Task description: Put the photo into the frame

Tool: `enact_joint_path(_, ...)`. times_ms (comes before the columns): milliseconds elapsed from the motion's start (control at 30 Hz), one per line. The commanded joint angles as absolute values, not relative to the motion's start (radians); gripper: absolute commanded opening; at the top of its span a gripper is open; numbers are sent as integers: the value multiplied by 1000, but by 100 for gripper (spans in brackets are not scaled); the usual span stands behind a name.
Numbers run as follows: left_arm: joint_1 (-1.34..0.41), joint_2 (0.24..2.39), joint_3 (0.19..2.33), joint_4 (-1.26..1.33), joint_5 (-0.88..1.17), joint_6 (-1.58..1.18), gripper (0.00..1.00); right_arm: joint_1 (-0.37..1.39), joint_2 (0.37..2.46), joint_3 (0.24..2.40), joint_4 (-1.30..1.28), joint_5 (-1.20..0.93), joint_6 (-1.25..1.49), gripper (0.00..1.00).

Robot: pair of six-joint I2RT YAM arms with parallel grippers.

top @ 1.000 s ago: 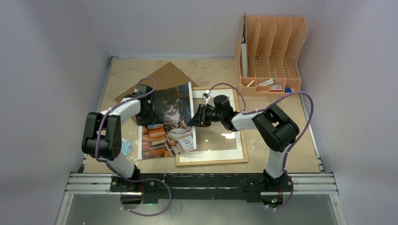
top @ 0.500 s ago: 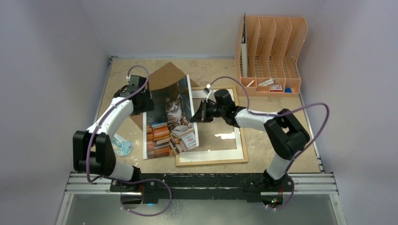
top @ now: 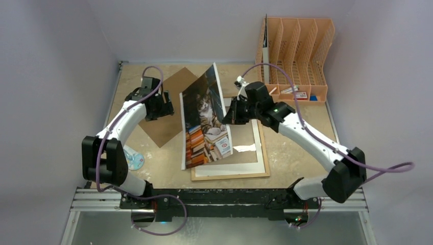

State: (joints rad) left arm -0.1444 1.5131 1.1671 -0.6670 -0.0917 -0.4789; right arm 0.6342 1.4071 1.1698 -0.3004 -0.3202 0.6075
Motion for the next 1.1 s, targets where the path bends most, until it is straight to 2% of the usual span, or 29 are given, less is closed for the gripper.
enact_joint_path(0,-144,1524,1124,-601,18,-510,74,629,1315,1305,-624,-91,551,0)
enact_joint_path(200,-169,1578,1097,-545,90,-542,74,628,1296,1479,-853,168,529,0)
enact_joint_path(300,-182,1594,1098,-534,104,-552,74,628,1298,1553,-913,231,496,0)
enact_joint_path(700,-189,1569,1097,-541,114,-577,75,628,1339,1748,-1050,395,346,0)
enact_joint_path(1067,-190,1564,1117,-576,139,-607,75,630,1375,1787,-1068,387,224,0)
